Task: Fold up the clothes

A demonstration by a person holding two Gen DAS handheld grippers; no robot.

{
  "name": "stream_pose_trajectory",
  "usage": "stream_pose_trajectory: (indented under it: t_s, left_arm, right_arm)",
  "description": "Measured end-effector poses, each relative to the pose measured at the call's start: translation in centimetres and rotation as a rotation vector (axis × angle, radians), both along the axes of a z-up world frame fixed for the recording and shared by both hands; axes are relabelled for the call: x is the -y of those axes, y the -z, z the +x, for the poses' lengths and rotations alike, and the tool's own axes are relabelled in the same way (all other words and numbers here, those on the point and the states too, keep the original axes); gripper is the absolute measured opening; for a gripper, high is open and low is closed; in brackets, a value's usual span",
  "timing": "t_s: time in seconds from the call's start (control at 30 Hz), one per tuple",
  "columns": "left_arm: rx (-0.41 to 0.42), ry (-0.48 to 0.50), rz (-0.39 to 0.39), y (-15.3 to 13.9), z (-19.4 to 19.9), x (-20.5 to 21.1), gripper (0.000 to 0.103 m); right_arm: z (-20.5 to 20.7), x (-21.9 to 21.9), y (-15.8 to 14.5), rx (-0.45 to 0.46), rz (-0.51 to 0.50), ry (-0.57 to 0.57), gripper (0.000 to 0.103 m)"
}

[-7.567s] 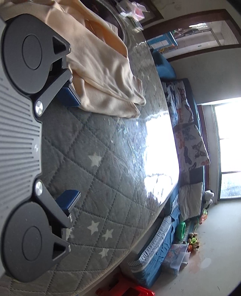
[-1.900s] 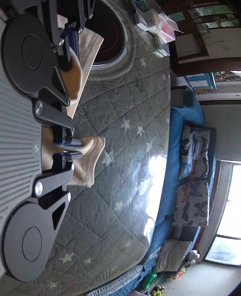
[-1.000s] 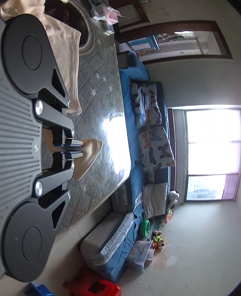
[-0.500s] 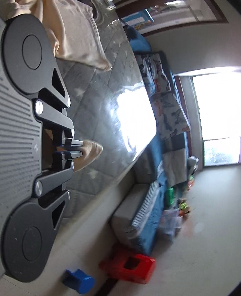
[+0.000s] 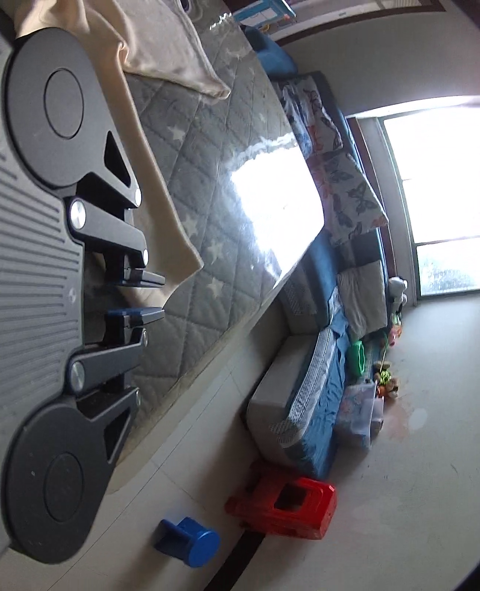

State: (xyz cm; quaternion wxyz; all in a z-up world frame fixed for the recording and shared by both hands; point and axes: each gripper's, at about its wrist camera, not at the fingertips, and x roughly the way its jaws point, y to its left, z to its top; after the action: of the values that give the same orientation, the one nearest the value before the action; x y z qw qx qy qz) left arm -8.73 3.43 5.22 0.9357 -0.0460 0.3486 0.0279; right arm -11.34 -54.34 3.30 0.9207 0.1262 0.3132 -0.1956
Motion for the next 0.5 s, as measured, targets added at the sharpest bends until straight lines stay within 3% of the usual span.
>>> stream_pose_trajectory:
  t_s: [0.17, 0.4, 0.5]
  left_arm:
    - [0.018, 0.196, -0.028, -0.6, -1.0, 5.1, 0.027]
    - [0.037, 0.496, -0.003, -0.3, -1.8, 12.5, 0.047]
    - [0.039, 0.597, 0.02, 0.2, -2.0, 14.7, 0.047]
  right_arm:
    - [1.8, -1.0, 1.1, -0.059, -0.03, -0.064, 0.017]
    - [1.6, -1.3, 0.9, -0.084, -0.057, -0.071, 0.017]
    - [1.4, -1.5, 0.3, -0.084, -0.064, -0.09, 0.017]
